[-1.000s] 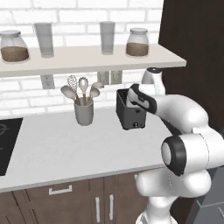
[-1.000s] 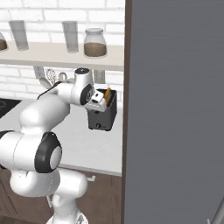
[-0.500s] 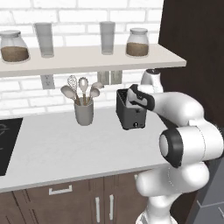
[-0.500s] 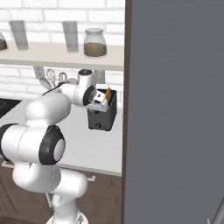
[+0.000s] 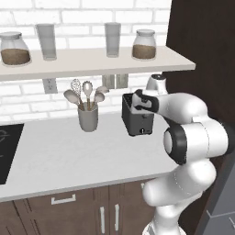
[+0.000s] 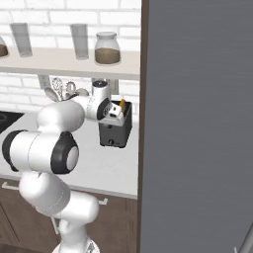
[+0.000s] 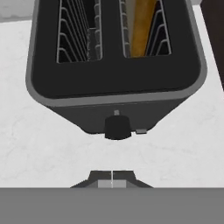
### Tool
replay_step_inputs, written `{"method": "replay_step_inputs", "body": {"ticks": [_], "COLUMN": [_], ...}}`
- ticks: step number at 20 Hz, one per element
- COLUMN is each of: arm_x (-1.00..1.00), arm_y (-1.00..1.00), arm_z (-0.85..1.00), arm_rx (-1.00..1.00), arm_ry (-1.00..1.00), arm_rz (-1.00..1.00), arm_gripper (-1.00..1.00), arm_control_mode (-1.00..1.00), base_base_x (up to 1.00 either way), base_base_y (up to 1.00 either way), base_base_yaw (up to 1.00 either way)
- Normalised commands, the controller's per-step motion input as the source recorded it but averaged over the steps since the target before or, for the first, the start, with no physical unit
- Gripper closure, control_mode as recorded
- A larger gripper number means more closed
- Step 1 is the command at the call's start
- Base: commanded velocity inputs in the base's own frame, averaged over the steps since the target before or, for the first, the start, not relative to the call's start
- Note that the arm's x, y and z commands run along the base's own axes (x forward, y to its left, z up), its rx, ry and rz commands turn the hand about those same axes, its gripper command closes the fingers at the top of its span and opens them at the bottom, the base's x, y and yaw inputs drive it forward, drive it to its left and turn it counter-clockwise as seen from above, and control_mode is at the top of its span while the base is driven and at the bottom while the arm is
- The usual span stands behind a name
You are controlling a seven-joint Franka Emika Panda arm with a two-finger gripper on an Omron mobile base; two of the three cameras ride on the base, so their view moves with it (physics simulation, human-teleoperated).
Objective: Start the toaster. Once the lever pops up, take the bread to the plate on the dining counter.
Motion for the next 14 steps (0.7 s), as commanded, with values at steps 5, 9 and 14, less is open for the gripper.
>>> {"method": "replay_step_inputs", "body": {"ticks": [5,9,14], "arm_x": [0.26,0.29,0.26], "arm_y": [0.00,0.00,0.00], "arm_z": [-0.16,-0.04,-0.11], "arm_rx": [0.00,0.00,0.00], "arm_ry": [0.00,0.00,0.00], "arm_rz": [0.04,0.05,0.05], "arm_gripper": [1.00,1.00,1.00], "arm_control_mode": [-1.00,-1.00,-1.00], "base_base_x": [0.00,0.00,0.00], "base_base_y": [0.00,0.00,0.00], "base_base_yaw": [0.00,0.00,0.00]}}
